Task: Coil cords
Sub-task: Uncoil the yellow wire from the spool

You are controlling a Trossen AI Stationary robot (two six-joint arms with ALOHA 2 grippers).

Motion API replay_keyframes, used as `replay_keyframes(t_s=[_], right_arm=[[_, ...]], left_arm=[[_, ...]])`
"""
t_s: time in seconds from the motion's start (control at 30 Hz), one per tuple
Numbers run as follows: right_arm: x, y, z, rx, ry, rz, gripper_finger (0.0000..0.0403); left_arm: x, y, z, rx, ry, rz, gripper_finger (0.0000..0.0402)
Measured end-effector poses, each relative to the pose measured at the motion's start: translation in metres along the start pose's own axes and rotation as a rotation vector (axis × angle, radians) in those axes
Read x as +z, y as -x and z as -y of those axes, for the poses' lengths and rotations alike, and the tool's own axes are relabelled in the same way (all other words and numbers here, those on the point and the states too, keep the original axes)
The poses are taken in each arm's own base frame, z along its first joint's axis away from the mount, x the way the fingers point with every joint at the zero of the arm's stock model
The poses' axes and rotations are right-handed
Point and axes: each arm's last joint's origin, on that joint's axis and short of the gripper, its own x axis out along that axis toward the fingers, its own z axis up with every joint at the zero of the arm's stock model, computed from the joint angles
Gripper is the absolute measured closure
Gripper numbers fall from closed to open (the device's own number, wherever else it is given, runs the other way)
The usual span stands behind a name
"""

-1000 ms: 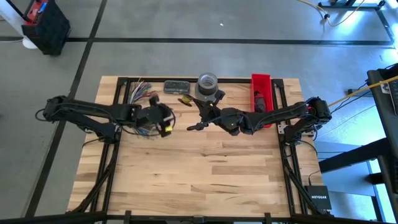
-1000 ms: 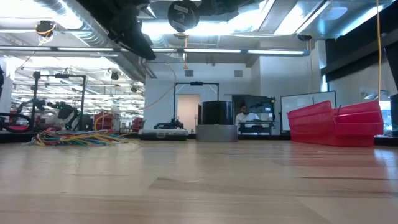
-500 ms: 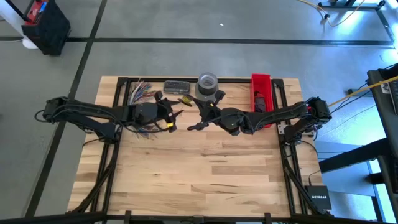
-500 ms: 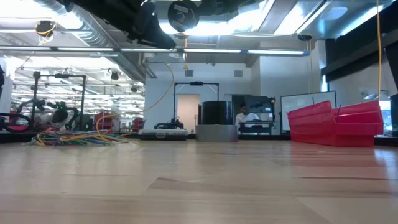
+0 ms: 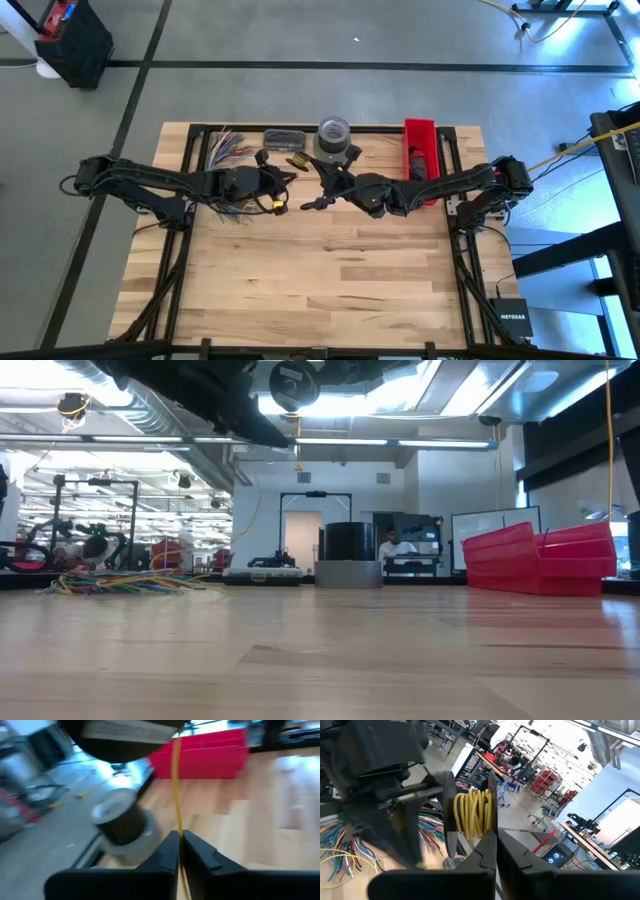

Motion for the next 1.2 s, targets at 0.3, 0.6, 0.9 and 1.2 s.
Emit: replay_keyframes(t_s=[0.3, 0.6, 0.9, 1.2], right_arm=[[-0.001, 0.000, -0.003, 0.063, 0.033, 0.018, 0.0398], [-0.010, 0.001, -0.006, 0.092, 0.143, -0.057, 0.0398], [-0.004, 0.000, -0.003, 0.035, 0.092, -0.025, 0.0398], [0.010, 0.004, -0.002, 0.059, -0.034, 0.109, 0.0398]], left_arm=[[0.020, 0.016, 0.021, -0.348, -0.024, 0.196, 0.0396], [0.037, 0.078, 0.014, -0.214, -0.070, 0.278, 0.0396], [0.000, 0.105, -0.028, 0.212, -0.011, -0.056, 0.0393], [-0.025, 0.083, -0.033, 0.305, 0.011, -0.218, 0.0392]])
